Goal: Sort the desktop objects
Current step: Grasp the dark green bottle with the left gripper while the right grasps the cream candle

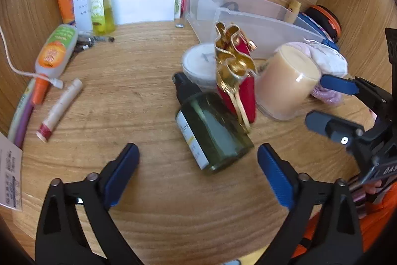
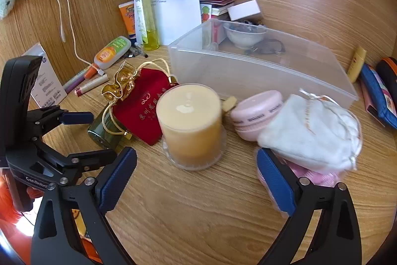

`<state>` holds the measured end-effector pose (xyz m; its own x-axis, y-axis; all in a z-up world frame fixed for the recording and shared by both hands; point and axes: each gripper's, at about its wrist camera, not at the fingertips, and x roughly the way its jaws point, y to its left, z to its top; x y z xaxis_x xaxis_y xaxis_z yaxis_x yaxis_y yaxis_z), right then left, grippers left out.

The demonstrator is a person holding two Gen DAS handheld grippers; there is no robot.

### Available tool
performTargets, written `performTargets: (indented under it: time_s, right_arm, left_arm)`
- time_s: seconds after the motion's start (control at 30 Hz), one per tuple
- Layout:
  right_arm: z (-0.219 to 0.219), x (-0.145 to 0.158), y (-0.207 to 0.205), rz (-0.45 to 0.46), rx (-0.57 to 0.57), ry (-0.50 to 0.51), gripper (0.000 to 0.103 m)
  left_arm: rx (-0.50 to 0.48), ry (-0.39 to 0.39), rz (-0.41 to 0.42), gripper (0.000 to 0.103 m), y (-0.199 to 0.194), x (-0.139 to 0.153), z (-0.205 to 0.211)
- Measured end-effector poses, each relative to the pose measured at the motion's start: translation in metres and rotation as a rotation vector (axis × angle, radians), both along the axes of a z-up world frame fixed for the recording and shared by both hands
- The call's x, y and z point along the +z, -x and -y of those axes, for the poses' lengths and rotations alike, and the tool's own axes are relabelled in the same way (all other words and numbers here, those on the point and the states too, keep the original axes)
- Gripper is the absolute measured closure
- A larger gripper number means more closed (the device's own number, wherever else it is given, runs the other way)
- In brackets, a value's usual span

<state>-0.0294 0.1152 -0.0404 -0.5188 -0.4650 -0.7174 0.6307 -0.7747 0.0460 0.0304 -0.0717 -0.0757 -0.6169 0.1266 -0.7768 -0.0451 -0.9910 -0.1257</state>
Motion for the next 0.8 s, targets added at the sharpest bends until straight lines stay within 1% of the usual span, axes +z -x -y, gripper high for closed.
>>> performTargets:
  time_s: [0.07, 0.17, 0.33, 0.4, 0.53, 0.57, 0.67, 0.73, 0.8]
  right_arm:
    - [0.006, -0.004, 0.004, 0.012, 0.006, -0.005, 0.012]
    - [0.015, -0.009, 0.013, 0.043, 0.013, -0.004, 0.013]
    - [0.024, -0.012, 0.024, 0.05, -0.005, -0.011, 0.017]
    - [0.027, -0.013, 0.027, 0.052, -0.005, -0.006, 0.02]
    - [0.032, -0.015, 0.032, 0.055, -0.004, -0.008, 0.023]
    - [0.033, -0.016, 0.033, 0.055, -0.007, -0.011, 0.027]
    - [0.034, -0.016, 0.034, 0.044, -0.014, -0.017, 0.036]
    - [0.032, -0.016, 0.036, 0.041, -0.021, -0.01, 0.042]
    - [0.03, -0.016, 0.037, 0.044, -0.017, -0.001, 0.042]
  left_arm:
    - [0.0, 0.01, -0.007, 0.013, 0.002, 0.001, -0.001]
    - [-0.001, 0.028, -0.023, 0.014, 0.004, 0.0, -0.002]
    - [0.005, 0.118, -0.043, 0.025, 0.005, -0.002, -0.002]
    - [0.009, 0.119, -0.049, 0.028, 0.006, -0.002, 0.001]
    - [0.037, 0.121, -0.04, 0.033, 0.011, -0.002, 0.011]
    - [0.042, 0.121, -0.038, 0.033, 0.011, -0.001, 0.011]
    - [0.07, 0.126, -0.034, 0.034, 0.014, -0.001, 0.021]
    - [0.085, 0.122, -0.031, 0.038, 0.017, -0.001, 0.026]
    - [0.097, 0.118, -0.029, 0.048, 0.02, 0.0, 0.026]
